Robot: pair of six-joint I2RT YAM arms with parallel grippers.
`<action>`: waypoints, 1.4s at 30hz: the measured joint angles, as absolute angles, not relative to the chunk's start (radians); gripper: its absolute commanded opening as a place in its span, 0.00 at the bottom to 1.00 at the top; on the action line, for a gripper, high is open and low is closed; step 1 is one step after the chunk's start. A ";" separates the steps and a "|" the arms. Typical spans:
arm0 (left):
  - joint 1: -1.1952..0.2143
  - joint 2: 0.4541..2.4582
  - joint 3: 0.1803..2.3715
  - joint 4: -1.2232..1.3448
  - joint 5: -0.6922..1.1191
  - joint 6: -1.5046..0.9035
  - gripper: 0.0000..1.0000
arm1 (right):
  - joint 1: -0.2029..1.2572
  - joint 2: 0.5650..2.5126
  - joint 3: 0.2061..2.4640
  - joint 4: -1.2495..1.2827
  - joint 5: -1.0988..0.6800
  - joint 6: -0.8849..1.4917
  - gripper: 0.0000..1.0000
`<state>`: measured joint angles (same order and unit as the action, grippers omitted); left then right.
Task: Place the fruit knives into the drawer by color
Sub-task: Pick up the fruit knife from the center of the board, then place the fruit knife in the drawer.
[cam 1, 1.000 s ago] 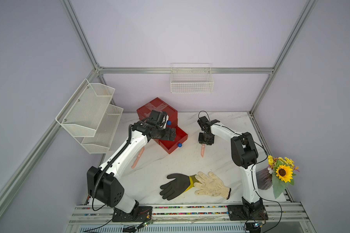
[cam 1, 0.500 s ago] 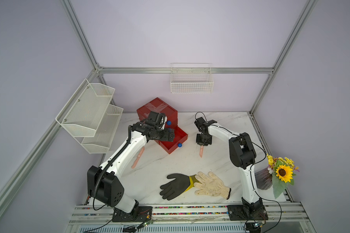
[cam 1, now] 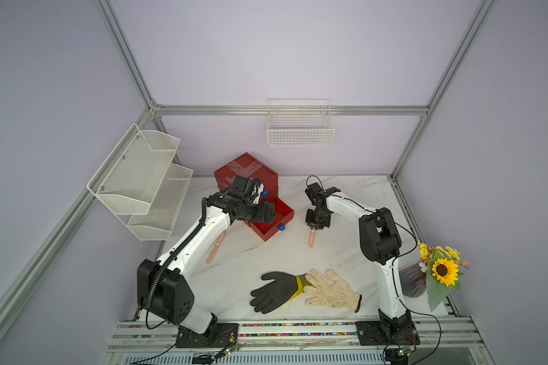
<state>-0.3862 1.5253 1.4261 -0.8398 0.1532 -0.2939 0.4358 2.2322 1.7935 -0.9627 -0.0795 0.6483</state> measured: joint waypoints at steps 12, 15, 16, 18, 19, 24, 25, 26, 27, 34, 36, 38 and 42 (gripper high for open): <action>-0.386 1.477 1.395 -0.831 0.150 -0.296 1.00 | 0.436 2.206 1.941 -0.978 -0.258 0.742 0.06; -0.386 1.472 1.395 -0.831 0.139 -0.296 1.00 | 0.436 2.206 1.995 -0.971 -0.316 0.767 0.07; -0.386 1.472 1.395 -0.831 0.131 -0.297 1.00 | 0.436 2.206 2.008 -0.957 -0.350 0.781 0.07; -0.386 1.469 1.394 -0.831 0.109 -0.303 1.00 | 0.436 2.206 2.013 -0.917 -0.422 0.817 0.08; -0.386 1.467 1.394 -0.831 0.098 -0.304 1.00 | 0.436 2.207 2.013 -0.900 -0.455 0.835 0.08; -0.373 1.454 1.392 -0.831 0.057 -0.304 1.00 | 0.455 2.238 2.032 -0.783 -0.628 0.942 0.09; -0.366 1.450 1.388 -0.830 0.051 -0.305 1.00 | 0.461 2.250 2.037 -0.750 -0.656 0.964 0.10; -0.360 1.442 1.379 -0.829 0.046 -0.305 1.00 | 0.468 2.264 2.041 -0.718 -0.684 0.984 0.13; -0.356 1.434 1.374 -0.833 0.044 -0.305 1.00 | 0.473 2.277 2.044 -0.695 -0.706 1.003 0.19; -0.326 1.386 1.359 -0.842 0.016 -0.320 1.00 | 0.487 2.339 2.057 -0.615 -0.786 1.097 0.51; -0.315 1.374 1.344 -0.839 0.007 -0.326 1.00 | 0.484 2.339 2.061 -0.603 -0.792 1.100 0.51; -0.296 1.358 1.314 -0.839 0.002 -0.338 1.00 | 0.480 2.339 2.061 -0.589 -0.794 1.100 0.52; -0.243 1.340 1.253 -0.850 -0.015 -0.370 1.00 | 0.466 2.327 2.041 -0.569 -0.793 1.089 0.54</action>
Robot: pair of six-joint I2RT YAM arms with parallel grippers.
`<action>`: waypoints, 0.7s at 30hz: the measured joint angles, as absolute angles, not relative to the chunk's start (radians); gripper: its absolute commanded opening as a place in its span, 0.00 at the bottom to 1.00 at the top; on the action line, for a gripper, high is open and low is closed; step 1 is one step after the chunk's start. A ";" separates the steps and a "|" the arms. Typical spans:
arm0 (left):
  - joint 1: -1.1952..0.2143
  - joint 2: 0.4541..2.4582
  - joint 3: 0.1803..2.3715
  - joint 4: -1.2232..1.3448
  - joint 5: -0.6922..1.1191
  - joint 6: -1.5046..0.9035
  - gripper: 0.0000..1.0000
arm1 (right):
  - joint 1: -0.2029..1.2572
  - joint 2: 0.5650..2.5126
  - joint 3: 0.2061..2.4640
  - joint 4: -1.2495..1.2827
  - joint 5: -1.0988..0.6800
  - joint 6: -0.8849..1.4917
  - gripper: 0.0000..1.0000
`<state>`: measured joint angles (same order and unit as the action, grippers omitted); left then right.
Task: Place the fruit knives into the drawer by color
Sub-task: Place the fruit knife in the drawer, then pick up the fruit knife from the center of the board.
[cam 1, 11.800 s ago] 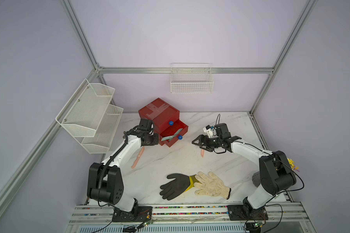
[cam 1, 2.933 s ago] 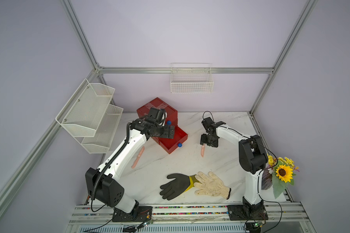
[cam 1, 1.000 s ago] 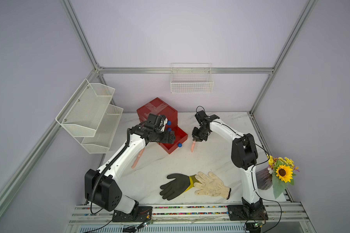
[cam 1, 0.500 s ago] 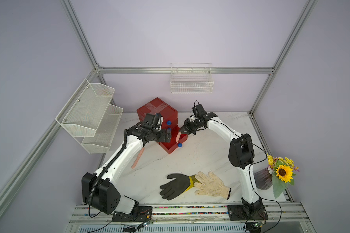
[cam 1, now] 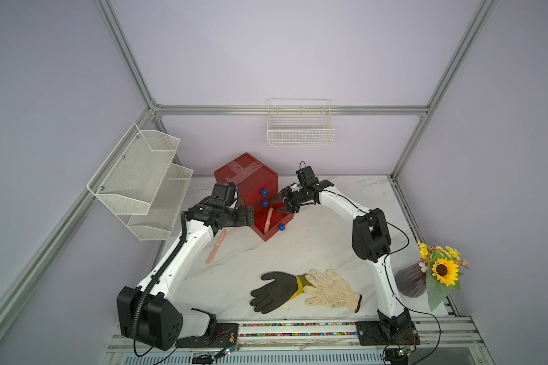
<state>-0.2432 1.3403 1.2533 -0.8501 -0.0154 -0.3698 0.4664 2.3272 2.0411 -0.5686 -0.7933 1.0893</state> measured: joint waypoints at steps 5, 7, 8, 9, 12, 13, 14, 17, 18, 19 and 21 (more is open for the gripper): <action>-0.182 1.345 1.215 -0.906 -0.119 -0.373 1.00 | 0.444 2.251 1.933 -0.532 -0.791 1.068 0.54; -0.171 1.361 1.217 -0.923 -0.165 -0.354 1.00 | 0.439 2.217 1.881 -0.504 -0.791 1.064 0.54; -0.163 1.379 1.221 -0.935 -0.183 -0.340 1.00 | 0.435 2.196 1.845 -0.483 -0.791 1.067 0.55; -0.155 1.399 1.226 -0.941 -0.194 -0.324 1.00 | 0.434 2.182 1.818 -0.466 -0.793 1.071 0.58; -0.120 1.497 1.234 -0.946 -0.205 -0.265 1.00 | 0.434 2.162 1.768 -0.437 -0.799 1.074 0.74; -0.107 1.534 1.234 -0.952 -0.204 -0.242 1.00 | 0.434 2.161 1.763 -0.431 -0.803 1.074 0.78; -0.092 1.577 1.234 -0.957 -0.200 -0.220 1.00 | 0.434 2.161 1.760 -0.429 -0.804 1.075 0.83; -0.046 1.681 1.234 -0.969 -0.172 -0.161 1.00 | 0.434 2.161 1.758 -0.421 -0.809 1.066 0.85; -0.031 1.710 1.234 -0.973 -0.161 -0.142 1.00 | 0.434 2.161 1.758 -0.418 -0.811 1.064 0.84; -0.018 1.736 1.234 -0.976 -0.153 -0.126 1.00 | 0.433 2.161 1.758 -0.418 -0.813 1.064 0.84; 0.006 1.778 1.234 -0.981 -0.132 -0.103 0.99 | 0.430 2.161 1.758 -0.418 -0.821 1.061 0.84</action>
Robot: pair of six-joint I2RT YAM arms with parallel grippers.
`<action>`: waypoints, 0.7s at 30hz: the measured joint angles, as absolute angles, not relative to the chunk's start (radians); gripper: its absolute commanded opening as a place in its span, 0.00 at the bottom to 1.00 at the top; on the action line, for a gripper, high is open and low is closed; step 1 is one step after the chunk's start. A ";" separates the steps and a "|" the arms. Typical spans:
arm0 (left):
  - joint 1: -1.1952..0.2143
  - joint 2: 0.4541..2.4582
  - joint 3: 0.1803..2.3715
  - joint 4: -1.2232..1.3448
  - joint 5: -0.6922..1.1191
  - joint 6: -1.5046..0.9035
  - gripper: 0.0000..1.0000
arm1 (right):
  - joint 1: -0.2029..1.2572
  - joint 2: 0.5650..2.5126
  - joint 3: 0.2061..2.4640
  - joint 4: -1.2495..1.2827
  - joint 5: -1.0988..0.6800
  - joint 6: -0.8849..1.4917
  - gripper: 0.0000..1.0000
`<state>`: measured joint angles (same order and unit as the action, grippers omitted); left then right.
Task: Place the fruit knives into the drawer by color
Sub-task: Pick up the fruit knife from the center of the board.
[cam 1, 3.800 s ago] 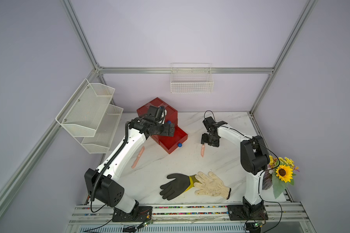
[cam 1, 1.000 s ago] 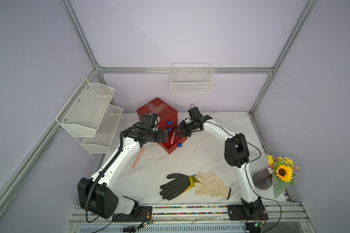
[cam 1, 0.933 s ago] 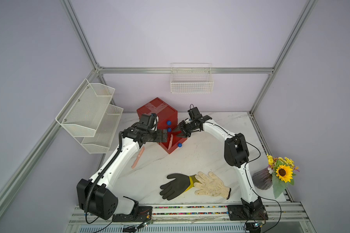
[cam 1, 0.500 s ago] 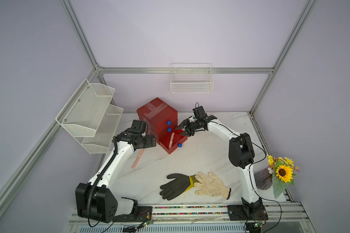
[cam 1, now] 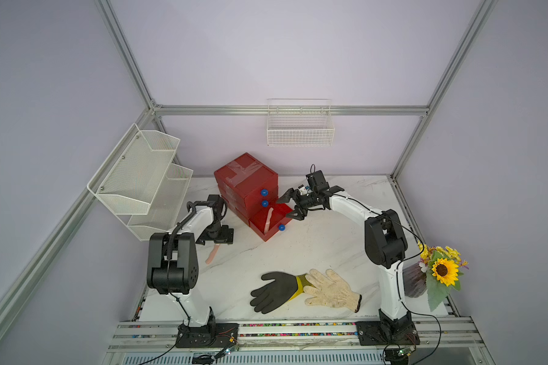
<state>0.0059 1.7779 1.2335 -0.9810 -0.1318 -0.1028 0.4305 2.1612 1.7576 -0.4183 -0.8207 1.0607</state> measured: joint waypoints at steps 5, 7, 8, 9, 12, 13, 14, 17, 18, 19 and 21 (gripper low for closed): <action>0.038 1.831 1.234 -0.974 -0.076 -0.080 0.92 | 0.414 2.161 1.757 -0.419 -0.829 1.053 0.84; 0.039 1.848 1.234 -0.973 -0.061 -0.075 0.85 | 0.405 2.158 1.748 -0.418 -0.829 1.049 0.84; 0.039 1.859 1.234 -0.969 -0.051 -0.073 0.80 | 0.400 2.156 1.741 -0.418 -0.829 1.048 0.83; 0.039 1.867 1.233 -0.966 -0.043 -0.069 0.75 | 0.397 2.156 1.736 -0.417 -0.829 1.047 0.83; 0.039 1.875 1.234 -0.957 -0.015 -0.067 0.45 | 0.387 2.156 1.717 -0.417 -0.829 1.044 0.83; 0.039 1.875 1.234 -0.954 -0.013 -0.068 0.36 | 0.385 2.156 1.712 -0.418 -0.829 1.043 0.83; 0.039 1.875 1.234 -0.952 -0.013 -0.069 0.34 | 0.382 2.156 1.708 -0.418 -0.829 1.042 0.83; 0.040 1.875 1.234 -0.949 -0.012 -0.068 0.34 | 0.375 2.156 1.704 -0.416 -0.829 1.041 0.83; 0.040 1.875 1.234 -0.949 -0.012 -0.068 0.34 | 0.374 2.156 1.703 -0.415 -0.829 1.041 0.83; 0.040 1.875 1.234 -0.948 -0.012 -0.068 0.34 | 0.373 2.156 1.701 -0.415 -0.829 1.040 0.82; 0.040 1.875 1.234 -0.948 -0.012 -0.069 0.30 | 0.371 2.156 1.699 -0.415 -0.829 1.039 0.83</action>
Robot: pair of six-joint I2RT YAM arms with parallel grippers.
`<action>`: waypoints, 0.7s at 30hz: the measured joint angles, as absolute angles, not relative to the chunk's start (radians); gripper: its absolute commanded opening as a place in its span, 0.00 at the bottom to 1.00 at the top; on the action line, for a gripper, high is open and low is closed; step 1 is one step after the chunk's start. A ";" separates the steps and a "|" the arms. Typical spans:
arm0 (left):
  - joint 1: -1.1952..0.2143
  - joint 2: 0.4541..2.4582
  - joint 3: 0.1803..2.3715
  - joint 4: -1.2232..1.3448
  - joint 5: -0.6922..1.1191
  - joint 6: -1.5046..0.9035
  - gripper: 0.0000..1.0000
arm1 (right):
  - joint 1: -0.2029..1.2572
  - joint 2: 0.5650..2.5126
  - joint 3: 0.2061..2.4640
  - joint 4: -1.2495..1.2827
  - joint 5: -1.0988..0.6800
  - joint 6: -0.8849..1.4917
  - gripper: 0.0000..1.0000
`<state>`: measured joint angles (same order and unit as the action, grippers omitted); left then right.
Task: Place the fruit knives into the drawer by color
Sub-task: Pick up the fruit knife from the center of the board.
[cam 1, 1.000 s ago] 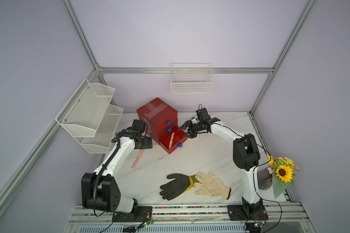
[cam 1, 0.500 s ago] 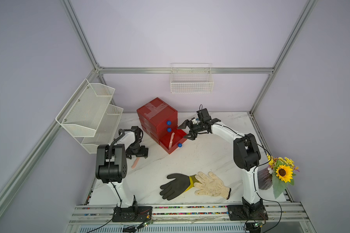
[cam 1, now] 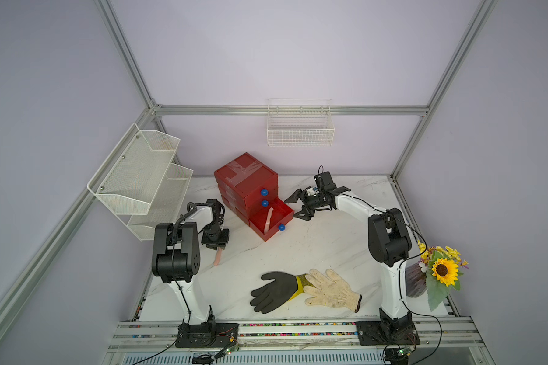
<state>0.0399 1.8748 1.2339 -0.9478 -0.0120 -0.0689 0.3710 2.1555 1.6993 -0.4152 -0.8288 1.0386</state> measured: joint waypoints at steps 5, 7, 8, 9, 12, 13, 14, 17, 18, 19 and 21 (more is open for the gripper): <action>0.040 1.876 1.234 -0.947 -0.017 -0.080 0.15 | 0.370 2.156 1.699 -0.415 -0.829 1.038 0.82; 0.040 1.876 1.234 -0.945 -0.018 -0.085 0.15 | 0.370 2.156 1.699 -0.415 -0.829 1.038 0.82; 0.040 1.876 1.234 -0.945 -0.019 -0.086 0.14 | 0.370 2.156 1.699 -0.415 -0.829 1.038 0.82; 0.040 1.876 1.234 -0.945 -0.019 -0.086 0.14 | 0.370 2.156 1.699 -0.415 -0.829 1.038 0.82; 0.040 1.876 1.234 -0.945 -0.019 -0.086 0.07 | 0.370 2.156 1.699 -0.415 -0.830 1.038 0.82; 0.040 1.876 1.234 -0.945 -0.019 -0.086 0.07 | 0.370 2.156 1.699 -0.415 -0.830 1.038 0.82; 0.040 1.876 1.234 -0.945 -0.019 -0.086 0.06 | 0.370 2.156 1.699 -0.415 -0.830 1.038 0.82; 0.040 1.876 1.234 -0.945 -0.019 -0.088 0.00 | 0.370 2.156 1.699 -0.415 -0.831 1.036 0.82; 0.040 1.876 1.234 -0.945 -0.019 -0.089 0.00 | 0.370 2.156 1.697 -0.414 -0.831 1.035 0.82; 0.040 1.875 1.234 -0.945 -0.019 -0.090 0.00 | 0.370 2.156 1.694 -0.412 -0.831 1.035 0.82; 0.039 1.873 1.232 -0.944 -0.019 -0.092 0.00 | 0.370 2.153 1.679 -0.408 -0.832 1.034 0.82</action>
<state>0.0395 1.8732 1.2316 -0.9436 -0.0189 -0.0917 0.3702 2.1532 1.6791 -0.4076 -0.8318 1.0344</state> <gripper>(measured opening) 0.174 0.822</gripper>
